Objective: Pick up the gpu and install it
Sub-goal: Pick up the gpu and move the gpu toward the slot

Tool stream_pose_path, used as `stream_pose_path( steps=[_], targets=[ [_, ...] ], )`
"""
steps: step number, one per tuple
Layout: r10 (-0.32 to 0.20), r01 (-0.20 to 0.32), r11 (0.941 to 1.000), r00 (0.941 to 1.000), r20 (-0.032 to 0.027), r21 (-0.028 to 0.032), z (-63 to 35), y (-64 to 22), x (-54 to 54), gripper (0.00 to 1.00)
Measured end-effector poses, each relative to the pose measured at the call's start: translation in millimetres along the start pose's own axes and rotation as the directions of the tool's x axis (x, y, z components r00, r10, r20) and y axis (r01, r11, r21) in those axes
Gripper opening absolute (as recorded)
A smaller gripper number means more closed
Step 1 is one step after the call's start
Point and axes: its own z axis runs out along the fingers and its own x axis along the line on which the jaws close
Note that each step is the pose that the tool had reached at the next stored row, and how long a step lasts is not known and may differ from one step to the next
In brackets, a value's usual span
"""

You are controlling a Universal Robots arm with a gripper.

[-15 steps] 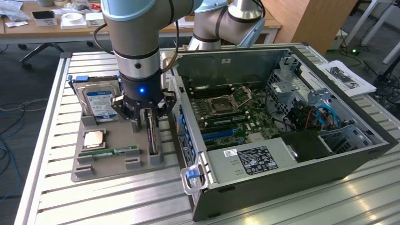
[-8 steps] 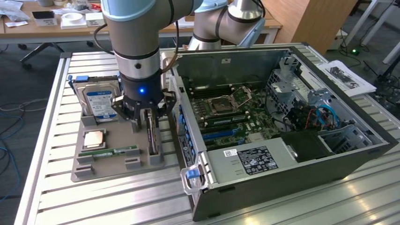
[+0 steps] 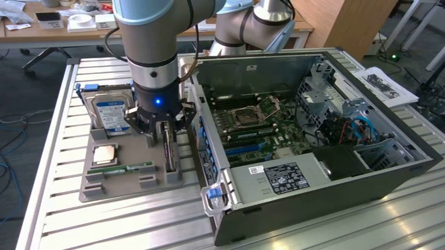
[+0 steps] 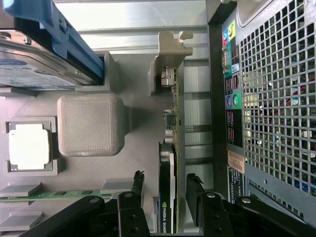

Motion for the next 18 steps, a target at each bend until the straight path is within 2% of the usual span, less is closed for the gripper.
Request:
stream_pose_path(
  steps=[18],
  targets=[
    [0.0,0.0,1.0,1.0,0.0002,-0.0002,6.5,-0.3,0.1,0.47]
  ],
)
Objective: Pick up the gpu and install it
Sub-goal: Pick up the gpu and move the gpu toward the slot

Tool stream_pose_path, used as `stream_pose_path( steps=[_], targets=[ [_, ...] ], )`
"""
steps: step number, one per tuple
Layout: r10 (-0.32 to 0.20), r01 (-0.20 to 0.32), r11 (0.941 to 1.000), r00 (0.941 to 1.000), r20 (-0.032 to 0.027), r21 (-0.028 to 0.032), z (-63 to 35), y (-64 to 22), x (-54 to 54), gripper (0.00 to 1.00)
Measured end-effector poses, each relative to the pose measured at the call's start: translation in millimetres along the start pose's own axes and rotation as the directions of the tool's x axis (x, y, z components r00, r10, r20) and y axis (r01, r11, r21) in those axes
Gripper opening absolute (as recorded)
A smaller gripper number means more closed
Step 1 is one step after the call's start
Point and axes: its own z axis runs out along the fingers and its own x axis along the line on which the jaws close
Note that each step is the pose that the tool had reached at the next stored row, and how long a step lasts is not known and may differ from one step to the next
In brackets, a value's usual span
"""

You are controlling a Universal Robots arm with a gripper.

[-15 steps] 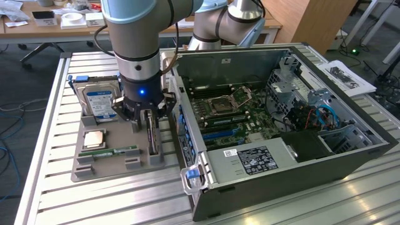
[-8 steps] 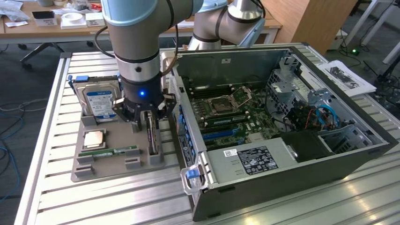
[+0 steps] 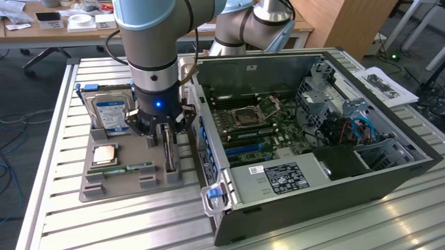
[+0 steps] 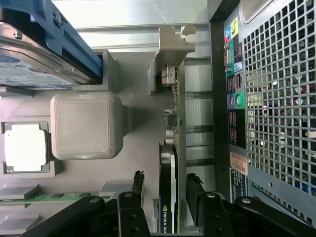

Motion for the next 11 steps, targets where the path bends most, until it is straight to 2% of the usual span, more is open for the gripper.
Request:
stream_pose_path(
  steps=[11],
  targets=[
    [0.0,0.0,1.0,1.0,-0.0001,0.0001,4.3,-2.3,0.0,0.47]
  ],
)
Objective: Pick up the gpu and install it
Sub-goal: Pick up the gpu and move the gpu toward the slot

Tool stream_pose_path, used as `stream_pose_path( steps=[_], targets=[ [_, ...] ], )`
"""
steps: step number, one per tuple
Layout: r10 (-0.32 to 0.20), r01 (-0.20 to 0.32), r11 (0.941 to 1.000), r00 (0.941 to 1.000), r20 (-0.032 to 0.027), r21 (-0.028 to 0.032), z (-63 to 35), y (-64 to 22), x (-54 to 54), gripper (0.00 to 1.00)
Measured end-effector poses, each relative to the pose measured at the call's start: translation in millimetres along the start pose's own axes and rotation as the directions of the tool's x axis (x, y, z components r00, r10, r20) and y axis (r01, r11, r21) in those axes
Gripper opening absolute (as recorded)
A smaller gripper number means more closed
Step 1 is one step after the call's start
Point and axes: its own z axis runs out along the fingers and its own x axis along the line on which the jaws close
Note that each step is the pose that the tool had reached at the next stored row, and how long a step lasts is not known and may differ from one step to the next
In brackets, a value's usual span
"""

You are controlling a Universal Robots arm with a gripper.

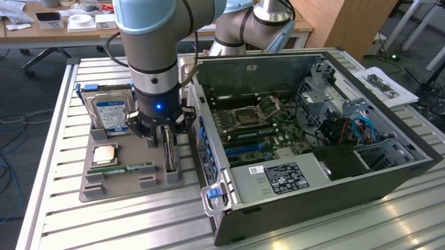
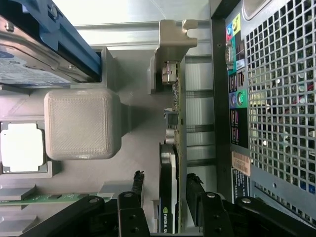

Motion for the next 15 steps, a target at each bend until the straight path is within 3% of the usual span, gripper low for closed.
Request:
stream_pose_path(
  steps=[15],
  targets=[
    [0.0,0.0,1.0,1.0,0.0001,-0.0008,2.1,-2.3,-0.2,0.47]
  ],
)
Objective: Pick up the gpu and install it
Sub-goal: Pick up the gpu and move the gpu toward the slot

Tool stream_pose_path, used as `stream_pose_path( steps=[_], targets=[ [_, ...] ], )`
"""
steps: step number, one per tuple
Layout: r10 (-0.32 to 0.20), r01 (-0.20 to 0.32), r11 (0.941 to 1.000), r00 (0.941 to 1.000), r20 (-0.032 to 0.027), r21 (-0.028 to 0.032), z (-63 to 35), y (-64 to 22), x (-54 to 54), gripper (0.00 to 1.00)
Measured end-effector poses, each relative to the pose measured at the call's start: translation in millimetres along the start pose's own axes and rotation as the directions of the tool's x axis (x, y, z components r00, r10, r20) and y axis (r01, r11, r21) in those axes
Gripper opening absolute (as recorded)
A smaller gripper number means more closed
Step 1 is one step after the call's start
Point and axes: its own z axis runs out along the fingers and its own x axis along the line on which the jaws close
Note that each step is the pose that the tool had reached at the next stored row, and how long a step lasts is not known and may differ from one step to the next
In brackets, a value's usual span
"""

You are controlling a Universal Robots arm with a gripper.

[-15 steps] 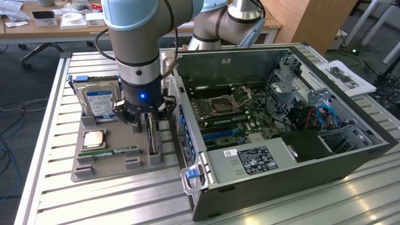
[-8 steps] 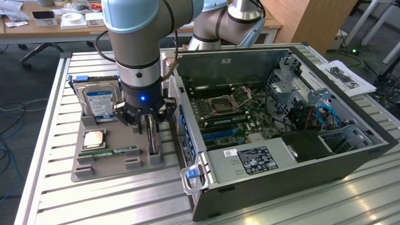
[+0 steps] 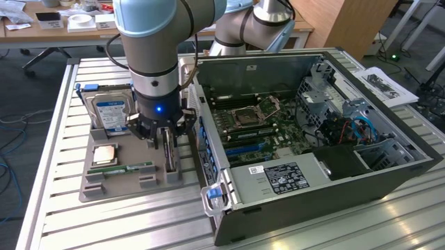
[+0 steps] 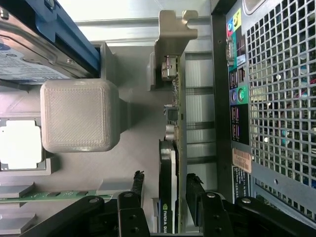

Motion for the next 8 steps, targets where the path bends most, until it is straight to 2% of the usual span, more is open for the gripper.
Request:
stream_pose_path(
  steps=[8],
  targets=[
    [0.0,0.0,1.0,1.0,-0.0002,0.0003,-0.1,0.4,0.1,0.47]
  ],
)
